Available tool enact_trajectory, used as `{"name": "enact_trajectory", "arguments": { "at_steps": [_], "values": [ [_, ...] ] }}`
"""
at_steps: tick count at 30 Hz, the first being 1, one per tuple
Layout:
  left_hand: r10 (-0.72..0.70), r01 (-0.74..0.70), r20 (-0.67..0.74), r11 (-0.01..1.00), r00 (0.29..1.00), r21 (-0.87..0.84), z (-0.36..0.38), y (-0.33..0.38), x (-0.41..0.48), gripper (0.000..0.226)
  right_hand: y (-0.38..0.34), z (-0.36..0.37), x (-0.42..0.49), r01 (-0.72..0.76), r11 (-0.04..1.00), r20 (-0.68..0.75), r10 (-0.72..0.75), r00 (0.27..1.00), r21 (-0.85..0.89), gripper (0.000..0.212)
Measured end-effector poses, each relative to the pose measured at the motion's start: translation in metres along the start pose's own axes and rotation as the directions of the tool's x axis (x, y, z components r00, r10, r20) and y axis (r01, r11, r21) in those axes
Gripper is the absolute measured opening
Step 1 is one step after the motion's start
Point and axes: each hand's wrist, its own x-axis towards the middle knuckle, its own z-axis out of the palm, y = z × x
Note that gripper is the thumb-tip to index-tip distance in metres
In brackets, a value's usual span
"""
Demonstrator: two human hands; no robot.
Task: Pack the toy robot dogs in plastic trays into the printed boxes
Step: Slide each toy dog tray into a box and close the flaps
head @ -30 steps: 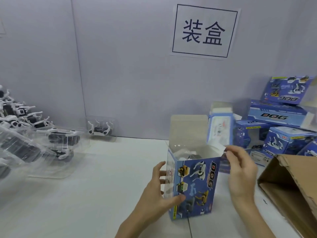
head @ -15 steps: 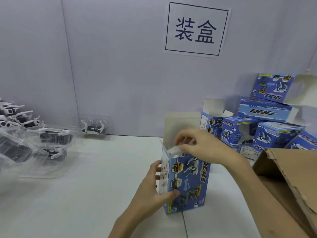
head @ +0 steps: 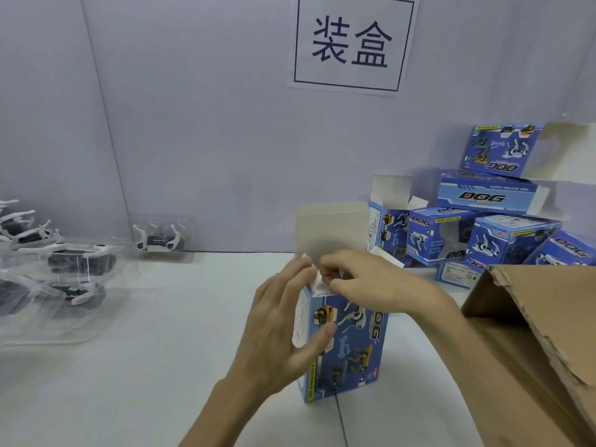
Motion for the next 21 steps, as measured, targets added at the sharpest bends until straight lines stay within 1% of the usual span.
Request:
{"name": "enact_trajectory", "arguments": {
  "at_steps": [2, 4, 7, 9, 11, 12, 13, 14, 15, 16, 17, 18, 19, 20, 21],
  "values": [
    [-0.012, 0.014, 0.020, 0.998, 1.000, -0.064, 0.003, 0.001, 0.005, 0.057, 0.000, 0.000, -0.001, -0.009, 1.000, 0.001, 0.009, 1.000, -0.011, 0.010],
    [-0.036, 0.036, 0.004, 0.994, 0.999, -0.101, 0.006, 0.001, 0.008, 0.047, -0.001, 0.000, 0.000, -0.032, 0.999, -0.008, 0.031, 0.999, -0.025, 0.009],
    [-0.030, 0.028, -0.016, 0.996, 0.999, -0.079, 0.006, -0.001, 0.012, 0.034, -0.001, 0.002, 0.001, -0.063, 0.998, -0.027, 0.063, 0.998, -0.003, 0.015],
    [-0.040, 0.040, 0.006, 0.996, 0.999, -0.078, 0.003, -0.002, 0.015, 0.032, 0.000, 0.001, 0.000, -0.074, 0.997, -0.034, 0.074, 0.997, 0.002, 0.020],
    [-0.042, 0.043, 0.019, 0.997, 0.999, -0.059, 0.001, -0.002, 0.019, 0.029, 0.002, 0.002, -0.002, -0.092, 0.995, -0.080, 0.096, 0.992, 0.047, 0.026],
    [-0.040, 0.040, 0.010, 0.998, 0.999, -0.048, 0.001, -0.002, 0.021, 0.027, 0.003, 0.005, -0.004, -0.096, 0.995, -0.165, 0.100, 0.981, 0.035, 0.027],
    [-0.037, 0.037, -0.008, 0.998, 0.999, -0.040, 0.002, -0.002, 0.022, 0.026, 0.005, 0.009, -0.006, -0.104, 0.993, -0.318, 0.081, 0.945, -0.054, 0.026],
    [-0.039, 0.038, -0.030, 0.999, 0.999, -0.039, 0.004, -0.002, 0.022, 0.025, 0.009, 0.014, -0.008, -0.152, 0.972, -0.502, 0.042, 0.864, -0.180, 0.025],
    [-0.045, 0.043, -0.050, 0.998, 0.998, -0.044, 0.006, -0.001, 0.022, 0.024, 0.014, 0.019, -0.011, -0.226, 0.947, -0.658, 0.022, 0.752, -0.227, 0.031],
    [-0.055, 0.052, -0.064, 0.997, 0.996, -0.051, 0.008, 0.000, 0.021, 0.024, 0.021, 0.024, -0.013, -0.272, 0.951, -0.762, 0.068, 0.644, -0.146, 0.037],
    [-0.068, 0.064, -0.074, 0.996, 0.995, -0.061, 0.011, 0.001, 0.020, 0.024, 0.027, 0.027, -0.016, -0.274, 0.961, -0.798, 0.191, 0.572, 0.033, 0.040],
    [-0.082, 0.076, -0.082, 0.995, 0.993, -0.070, 0.013, 0.001, 0.019, 0.024, 0.032, 0.030, -0.019, -0.230, 0.935, -0.769, 0.352, 0.533, 0.269, 0.037],
    [-0.094, 0.087, -0.091, 0.993, 0.991, -0.075, 0.015, 0.002, 0.019, 0.023, 0.036, 0.034, -0.021, -0.161, 0.847, -0.674, 0.506, 0.538, 0.507, 0.032],
    [-0.100, 0.093, -0.100, 0.993, 0.990, -0.076, 0.017, 0.002, 0.019, 0.022, 0.040, 0.039, -0.022, -0.089, 0.713, -0.556, 0.613, 0.562, 0.696, 0.023],
    [-0.102, 0.094, -0.108, 0.993, 0.989, -0.076, 0.018, 0.002, 0.018, 0.022, 0.040, 0.044, -0.023, -0.042, 0.596, -0.462, 0.663, 0.589, 0.802, 0.016]
  ]
}}
